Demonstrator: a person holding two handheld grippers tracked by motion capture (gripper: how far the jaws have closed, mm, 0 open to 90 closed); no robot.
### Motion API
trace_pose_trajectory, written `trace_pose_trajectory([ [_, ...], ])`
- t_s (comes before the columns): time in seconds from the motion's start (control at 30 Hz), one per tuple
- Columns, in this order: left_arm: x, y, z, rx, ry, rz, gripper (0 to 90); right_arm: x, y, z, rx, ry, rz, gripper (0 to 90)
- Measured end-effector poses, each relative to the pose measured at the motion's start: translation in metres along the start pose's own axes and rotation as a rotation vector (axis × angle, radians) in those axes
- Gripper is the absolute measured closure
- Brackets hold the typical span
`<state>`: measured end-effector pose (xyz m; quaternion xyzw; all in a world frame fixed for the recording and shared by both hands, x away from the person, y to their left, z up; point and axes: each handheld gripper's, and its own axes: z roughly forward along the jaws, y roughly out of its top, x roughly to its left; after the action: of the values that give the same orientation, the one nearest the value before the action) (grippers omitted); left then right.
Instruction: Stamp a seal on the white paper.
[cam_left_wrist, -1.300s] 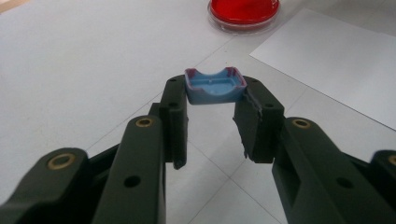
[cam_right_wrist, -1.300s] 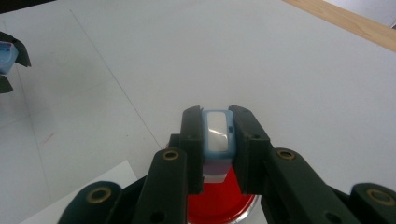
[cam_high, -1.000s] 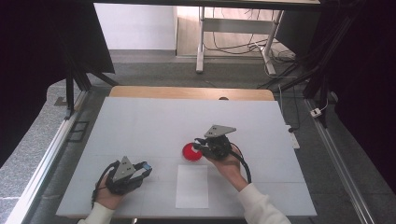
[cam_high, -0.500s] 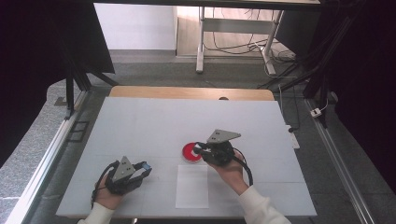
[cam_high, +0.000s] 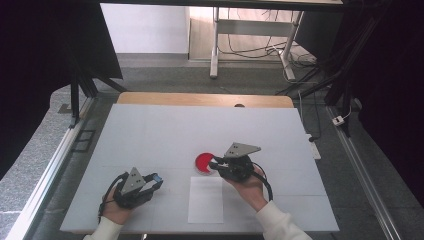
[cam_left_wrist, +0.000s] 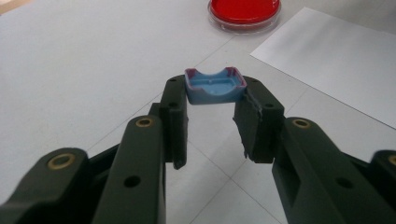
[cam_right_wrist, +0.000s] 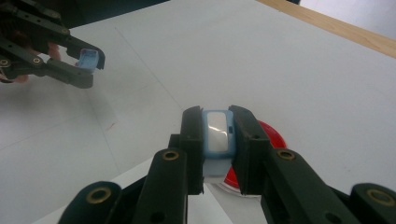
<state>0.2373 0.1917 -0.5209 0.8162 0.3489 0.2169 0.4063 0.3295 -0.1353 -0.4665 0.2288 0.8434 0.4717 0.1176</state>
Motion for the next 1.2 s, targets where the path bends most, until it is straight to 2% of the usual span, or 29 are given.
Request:
trace_pose_trajectory([
  [1.2,0.0,0.001,0.0,-0.002,-0.01,0.0,64.8,0.033,-0.017,-0.009,0.047,0.067,-0.048,75.1],
])
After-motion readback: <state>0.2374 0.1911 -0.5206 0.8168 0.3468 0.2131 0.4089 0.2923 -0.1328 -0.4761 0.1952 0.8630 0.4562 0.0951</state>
